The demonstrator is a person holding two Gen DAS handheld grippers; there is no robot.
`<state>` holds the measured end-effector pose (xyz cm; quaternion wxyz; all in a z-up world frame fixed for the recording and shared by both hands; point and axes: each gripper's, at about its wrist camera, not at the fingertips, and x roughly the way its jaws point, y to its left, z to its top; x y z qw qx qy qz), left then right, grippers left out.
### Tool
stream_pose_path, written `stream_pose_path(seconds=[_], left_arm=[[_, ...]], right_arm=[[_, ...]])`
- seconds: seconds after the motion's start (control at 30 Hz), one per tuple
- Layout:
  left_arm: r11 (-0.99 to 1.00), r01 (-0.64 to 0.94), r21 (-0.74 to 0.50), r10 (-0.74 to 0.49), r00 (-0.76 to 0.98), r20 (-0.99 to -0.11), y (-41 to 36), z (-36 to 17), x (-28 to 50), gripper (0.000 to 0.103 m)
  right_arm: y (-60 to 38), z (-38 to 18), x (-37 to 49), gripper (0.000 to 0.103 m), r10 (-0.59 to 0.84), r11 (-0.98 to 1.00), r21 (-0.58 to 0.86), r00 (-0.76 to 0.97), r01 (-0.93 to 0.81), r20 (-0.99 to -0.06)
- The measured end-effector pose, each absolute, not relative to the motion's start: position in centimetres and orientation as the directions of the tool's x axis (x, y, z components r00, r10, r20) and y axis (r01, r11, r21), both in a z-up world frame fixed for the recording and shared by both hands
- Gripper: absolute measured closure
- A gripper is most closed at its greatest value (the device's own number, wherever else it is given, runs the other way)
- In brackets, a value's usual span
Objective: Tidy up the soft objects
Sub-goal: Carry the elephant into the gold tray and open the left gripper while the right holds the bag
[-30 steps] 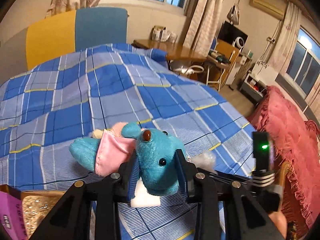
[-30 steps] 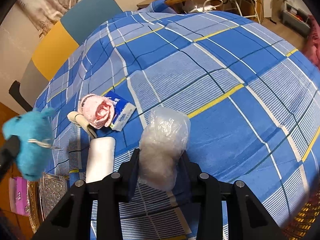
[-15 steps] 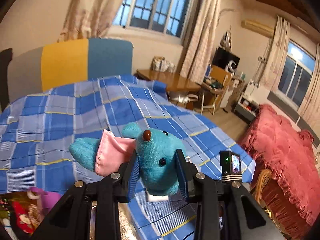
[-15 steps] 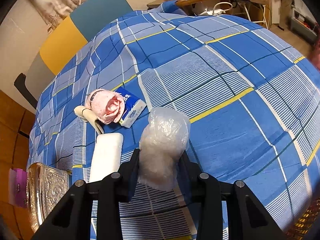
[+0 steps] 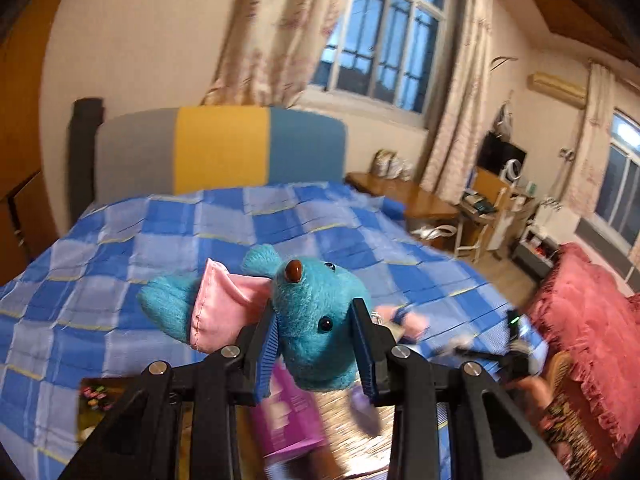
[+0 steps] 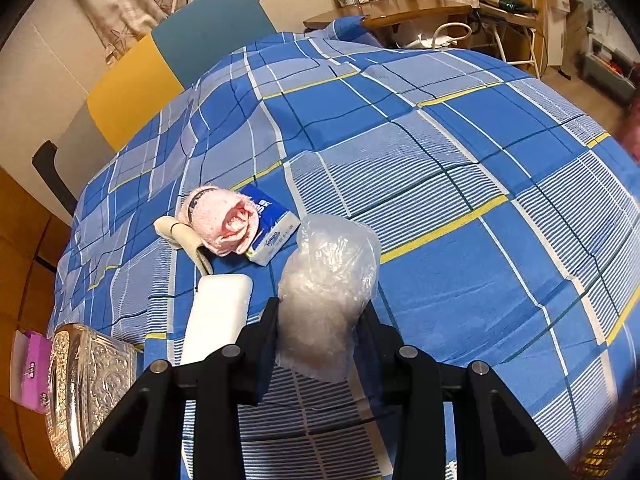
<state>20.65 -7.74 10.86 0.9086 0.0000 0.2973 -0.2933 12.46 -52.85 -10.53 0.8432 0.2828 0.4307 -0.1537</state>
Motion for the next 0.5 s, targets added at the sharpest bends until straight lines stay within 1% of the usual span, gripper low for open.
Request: stream_pose_path(seconds=[0.13,0.23,0.33,0.43,0.5], left_arm=[[0.856,0.491,-0.162,-0.476,0.627,-0.617,-4.9,7.1,22.2,0.069],[0.861,0.486,-0.147,-0.445,0.581,-0.681,-3.9,3.3,23.3,0.069],[0.853,0.518,-0.071,-0.396,0.552,-0.733,-4.0,0.1,23.3,0.068],[0.831,0.556,0.031,-0.329,0.534,-0.779,-4.5,-2.9,23.4,0.068],[0.819,0.567,0.085,-0.287,0.534,-0.795,-4.4,-4.2,23.5,0.068]], right_arm=[[-52.6,-10.3,12.5,0.065,-0.025,0.801,0.336,0.588,0.495,-0.808],[-52.4,-10.1,12.6,0.065,-0.035,0.809,0.327,0.594,0.489,-0.803],[-52.4,-10.1,12.5,0.065,-0.044,0.809,0.320,0.593,0.493,-0.804],[-52.6,-10.3,12.6,0.065,-0.047,0.805,0.316,0.586,0.501,-0.809],[-52.6,-10.3,12.5,0.065,-0.047,0.803,0.318,0.585,0.504,-0.809]])
